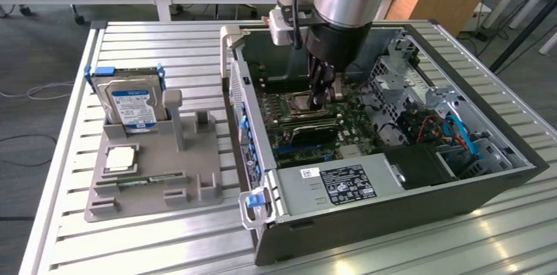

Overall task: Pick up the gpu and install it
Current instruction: 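Press down on the gpu until it lock into place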

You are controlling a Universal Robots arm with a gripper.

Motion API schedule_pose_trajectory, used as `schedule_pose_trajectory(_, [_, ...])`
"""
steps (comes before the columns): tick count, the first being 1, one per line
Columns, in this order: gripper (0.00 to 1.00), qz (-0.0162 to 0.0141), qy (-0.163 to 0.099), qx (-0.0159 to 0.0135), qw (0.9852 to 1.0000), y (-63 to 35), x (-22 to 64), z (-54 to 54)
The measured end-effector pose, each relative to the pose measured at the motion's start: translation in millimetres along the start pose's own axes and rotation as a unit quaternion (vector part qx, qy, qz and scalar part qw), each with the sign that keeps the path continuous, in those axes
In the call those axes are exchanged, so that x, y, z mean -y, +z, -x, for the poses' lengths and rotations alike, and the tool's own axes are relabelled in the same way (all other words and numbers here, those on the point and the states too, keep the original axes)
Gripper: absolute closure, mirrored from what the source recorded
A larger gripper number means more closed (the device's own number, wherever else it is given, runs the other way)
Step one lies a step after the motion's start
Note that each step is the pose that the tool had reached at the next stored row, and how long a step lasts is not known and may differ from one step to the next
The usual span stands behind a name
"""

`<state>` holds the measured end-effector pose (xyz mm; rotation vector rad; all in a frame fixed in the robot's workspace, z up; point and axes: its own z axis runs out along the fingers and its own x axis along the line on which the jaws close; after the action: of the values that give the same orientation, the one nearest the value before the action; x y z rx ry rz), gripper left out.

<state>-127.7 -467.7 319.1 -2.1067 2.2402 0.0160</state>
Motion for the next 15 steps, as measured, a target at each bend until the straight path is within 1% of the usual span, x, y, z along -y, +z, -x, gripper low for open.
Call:
schedule_pose_trajectory(8, [0.89,0.0000,0.000,0.0000,1.0000,9.5,-0.3,-0.5])
schedule_pose_trajectory(13, [0.89,0.0000,0.000,-0.0001,1.0000,10.0,-0.4,-0.6])
schedule_pose_trajectory(15, [0.89,-0.0001,0.000,0.0006,1.0000,11.3,-0.4,-0.6])
